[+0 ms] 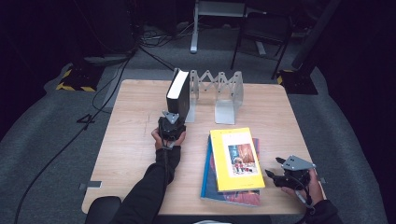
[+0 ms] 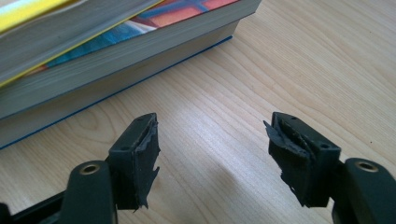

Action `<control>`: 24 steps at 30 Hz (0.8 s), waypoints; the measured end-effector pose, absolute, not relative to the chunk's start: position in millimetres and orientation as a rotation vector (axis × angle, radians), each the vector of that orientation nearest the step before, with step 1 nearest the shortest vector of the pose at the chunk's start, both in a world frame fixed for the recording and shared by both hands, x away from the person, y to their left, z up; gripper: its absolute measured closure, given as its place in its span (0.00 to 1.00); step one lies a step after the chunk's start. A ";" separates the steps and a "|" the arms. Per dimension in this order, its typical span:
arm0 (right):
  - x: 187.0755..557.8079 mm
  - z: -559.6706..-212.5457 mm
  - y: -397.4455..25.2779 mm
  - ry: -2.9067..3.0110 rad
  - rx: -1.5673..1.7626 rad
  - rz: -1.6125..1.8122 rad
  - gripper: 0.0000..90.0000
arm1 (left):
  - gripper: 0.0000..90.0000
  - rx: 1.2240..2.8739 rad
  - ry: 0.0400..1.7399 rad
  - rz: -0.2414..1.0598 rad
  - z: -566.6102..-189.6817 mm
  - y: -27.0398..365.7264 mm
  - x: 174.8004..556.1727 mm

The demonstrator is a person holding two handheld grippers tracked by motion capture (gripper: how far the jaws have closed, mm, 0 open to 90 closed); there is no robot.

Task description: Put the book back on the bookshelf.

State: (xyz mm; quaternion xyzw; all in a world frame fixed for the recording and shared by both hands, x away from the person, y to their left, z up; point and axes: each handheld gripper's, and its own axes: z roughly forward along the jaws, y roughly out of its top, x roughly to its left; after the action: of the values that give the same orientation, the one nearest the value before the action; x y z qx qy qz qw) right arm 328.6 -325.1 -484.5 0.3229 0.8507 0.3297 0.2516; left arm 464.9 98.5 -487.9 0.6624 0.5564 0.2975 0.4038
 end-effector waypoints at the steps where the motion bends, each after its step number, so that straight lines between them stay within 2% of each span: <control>1: 328.7 -484.7 -325.0 2.313 0.880 0.897 0.37 | 0.58 1.662 1.419 0.751 -487.6 97.1 467.0; 13: 329.2 -486.0 -324.9 2.322 0.879 0.899 0.37 | 0.57 1.633 1.448 0.737 -486.8 93.1 483.3; 16: 329.0 -485.7 -325.2 2.319 0.881 0.901 0.37 | 0.56 1.634 1.438 0.731 -488.4 93.8 480.3; 19: 328.8 -485.5 -325.6 2.321 0.881 0.907 0.37 | 0.49 1.648 1.415 0.702 -490.1 94.7 473.1; 24: 328.3 -485.1 -325.3 2.321 0.881 0.904 0.37 | 0.52 1.647 1.389 0.696 -493.0 99.4 455.9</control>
State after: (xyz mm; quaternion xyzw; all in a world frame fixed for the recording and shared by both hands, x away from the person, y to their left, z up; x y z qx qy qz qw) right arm 328.3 -325.3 -485.1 0.3230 0.8512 0.3316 0.2474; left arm 455.9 99.4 -493.0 0.6586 0.5553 0.2783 0.4247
